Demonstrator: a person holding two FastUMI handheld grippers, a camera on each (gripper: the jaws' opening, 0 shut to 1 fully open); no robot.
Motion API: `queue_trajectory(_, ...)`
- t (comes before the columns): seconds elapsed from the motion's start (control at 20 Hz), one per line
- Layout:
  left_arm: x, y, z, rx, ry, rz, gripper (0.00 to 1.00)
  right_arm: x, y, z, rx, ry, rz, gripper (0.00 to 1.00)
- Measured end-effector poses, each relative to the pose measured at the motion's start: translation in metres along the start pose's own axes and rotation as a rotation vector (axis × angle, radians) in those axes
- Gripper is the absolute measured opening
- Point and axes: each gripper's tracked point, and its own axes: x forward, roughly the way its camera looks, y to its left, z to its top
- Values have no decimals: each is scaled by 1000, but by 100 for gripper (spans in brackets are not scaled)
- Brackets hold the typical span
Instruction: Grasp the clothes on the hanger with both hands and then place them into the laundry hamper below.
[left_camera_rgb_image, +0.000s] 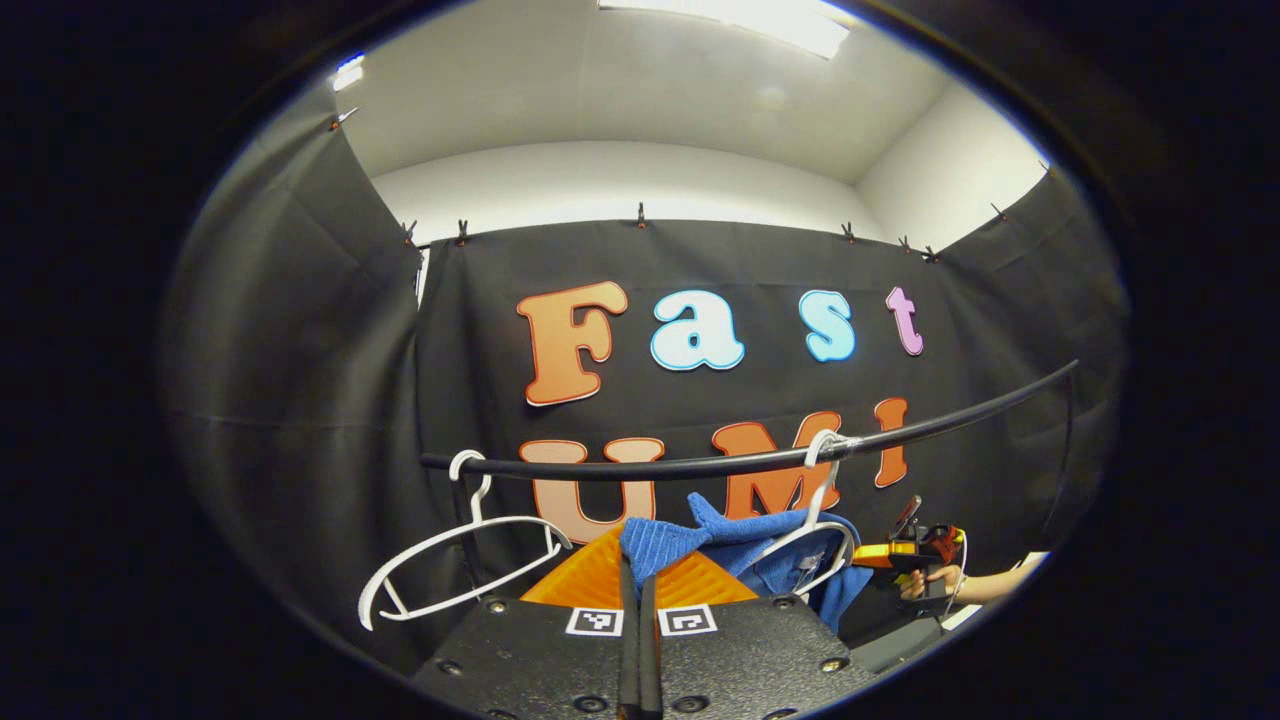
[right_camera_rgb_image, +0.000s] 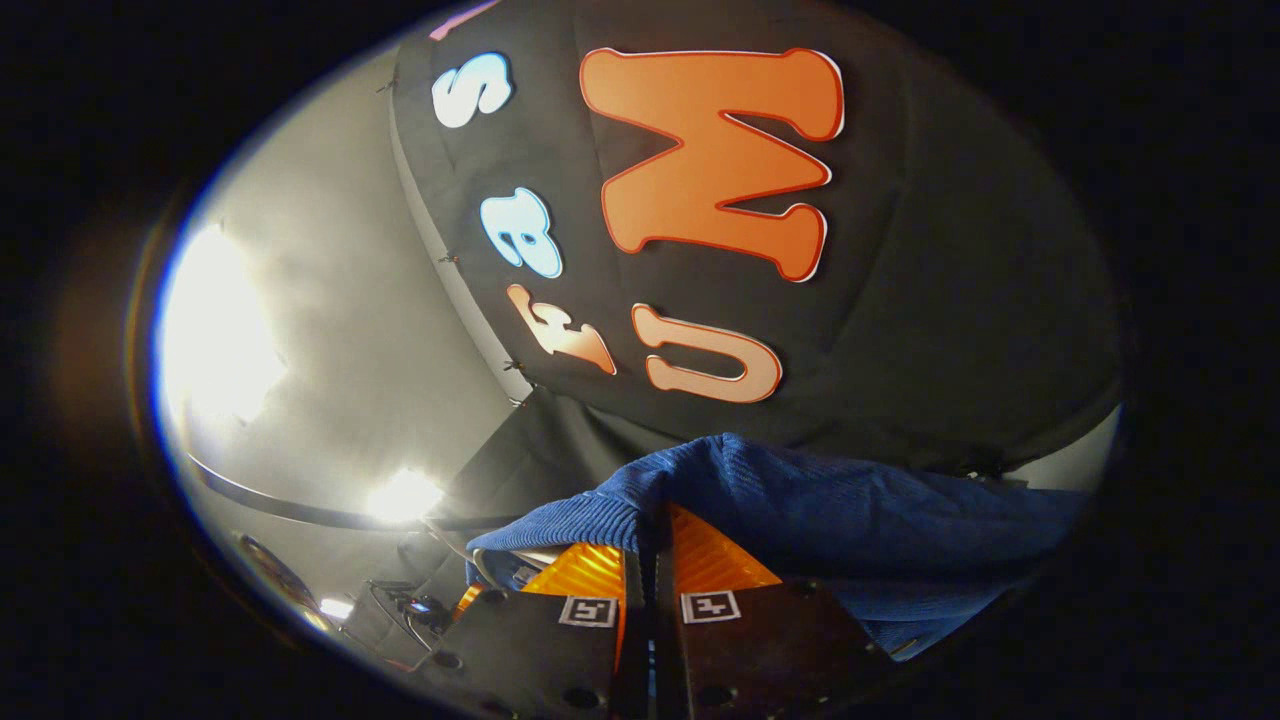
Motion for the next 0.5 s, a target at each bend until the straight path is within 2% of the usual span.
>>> queue_trajectory(0.1,-1,5,-4,-2,12,11,0,-1,2,-5,19,-13,26,10)
queue_trajectory(0.15,-2,4,-4,-5,12,9,0,-1,0,-8,4,-18,13,10)
queue_trajectory(0.35,-7,0,-4,-3,20,10,0,-13,4,-2,-155,-82,-90,10)
queue_trajectory(0.4,-7,-2,-6,-24,28,7,0,-20,2,3,-166,-93,-125,16)
queue_trajectory(0.45,-8,-4,-9,-50,37,6,0,-26,-1,6,-167,-109,-161,15)
queue_trajectory(0.5,-10,-5,-12,-71,48,7,0,-34,-1,10,-158,-132,-173,35)
